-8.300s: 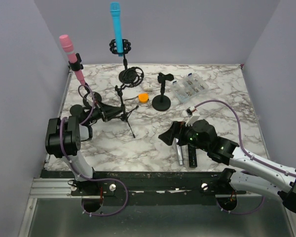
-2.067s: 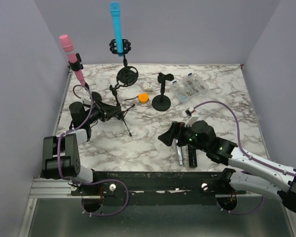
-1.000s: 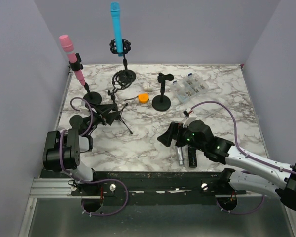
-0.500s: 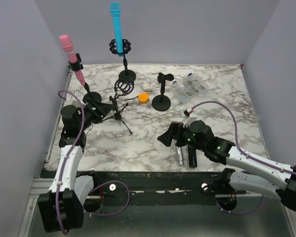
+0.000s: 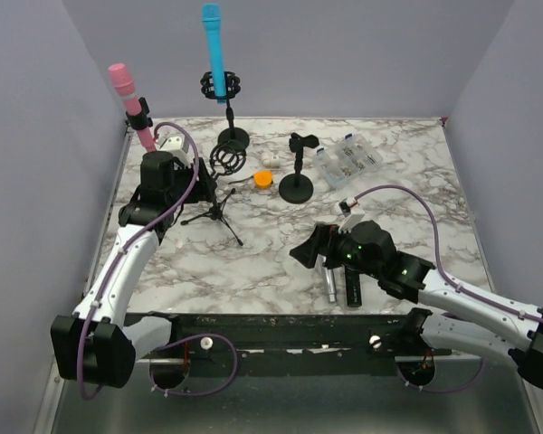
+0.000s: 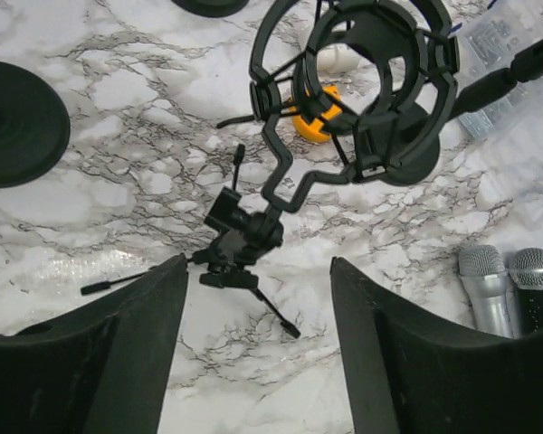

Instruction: Remove the microphone from the stand

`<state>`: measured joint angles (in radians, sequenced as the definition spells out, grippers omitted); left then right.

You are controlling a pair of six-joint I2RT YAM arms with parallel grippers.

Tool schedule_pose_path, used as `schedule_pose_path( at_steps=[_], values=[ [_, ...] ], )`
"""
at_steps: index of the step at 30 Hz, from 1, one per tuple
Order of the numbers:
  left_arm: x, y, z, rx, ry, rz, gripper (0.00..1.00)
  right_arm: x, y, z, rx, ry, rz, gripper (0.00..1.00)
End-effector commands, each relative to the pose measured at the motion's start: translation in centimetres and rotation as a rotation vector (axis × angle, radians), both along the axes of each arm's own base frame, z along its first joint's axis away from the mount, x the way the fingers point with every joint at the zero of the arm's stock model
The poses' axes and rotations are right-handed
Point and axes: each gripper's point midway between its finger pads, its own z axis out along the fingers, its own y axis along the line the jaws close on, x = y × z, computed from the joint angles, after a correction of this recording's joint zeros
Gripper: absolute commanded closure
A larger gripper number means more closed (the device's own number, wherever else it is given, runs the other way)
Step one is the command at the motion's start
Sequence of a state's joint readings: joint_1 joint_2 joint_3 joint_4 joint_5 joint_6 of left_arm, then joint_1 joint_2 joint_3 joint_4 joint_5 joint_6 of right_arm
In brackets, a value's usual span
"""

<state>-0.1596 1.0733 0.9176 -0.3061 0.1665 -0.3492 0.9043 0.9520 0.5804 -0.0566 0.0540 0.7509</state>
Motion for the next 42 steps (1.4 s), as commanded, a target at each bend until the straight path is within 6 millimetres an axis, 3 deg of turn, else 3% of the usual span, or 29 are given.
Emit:
schedule_pose_path(
  at_steps=[1,5,16,22,29,35,42],
  values=[
    [1.1,0.2,0.6,0.126,-0.008,-0.068,0.48,-0.2,-1.2,0.6,-0.003,-0.028,-0.029,0.00],
    [1.5,-0.9,0.0,0.109,0.009,-0.130,0.55,-0.2,-1.3,0.9,0.003,-0.037,-0.032,0.00],
    [2.9,-1.8,-2.1,0.109,0.066,-0.141,0.50,-0.3,-1.1,0.6,-0.004,-0.025,-0.023,0.00],
    [3.6,-1.9,-3.6,0.135,0.057,-0.105,0.55,-0.2,-1.1,0.5,-0.005,-0.024,-0.026,0.00],
    [4.0,-0.6,-4.6,0.183,0.006,-0.020,0.74,-0.2,-1.1,0.5,-0.002,-0.025,-0.026,0.00],
    [3.4,1.7,-4.7,0.260,0.020,0.089,1.00,-0.3,-1.3,0.6,-0.001,-0.031,-0.026,0.00],
    [0.5,5.7,-4.0,0.326,0.047,0.277,1.00,-0.4,-1.5,0.8,0.003,-0.042,-0.030,0.00]
  ],
)
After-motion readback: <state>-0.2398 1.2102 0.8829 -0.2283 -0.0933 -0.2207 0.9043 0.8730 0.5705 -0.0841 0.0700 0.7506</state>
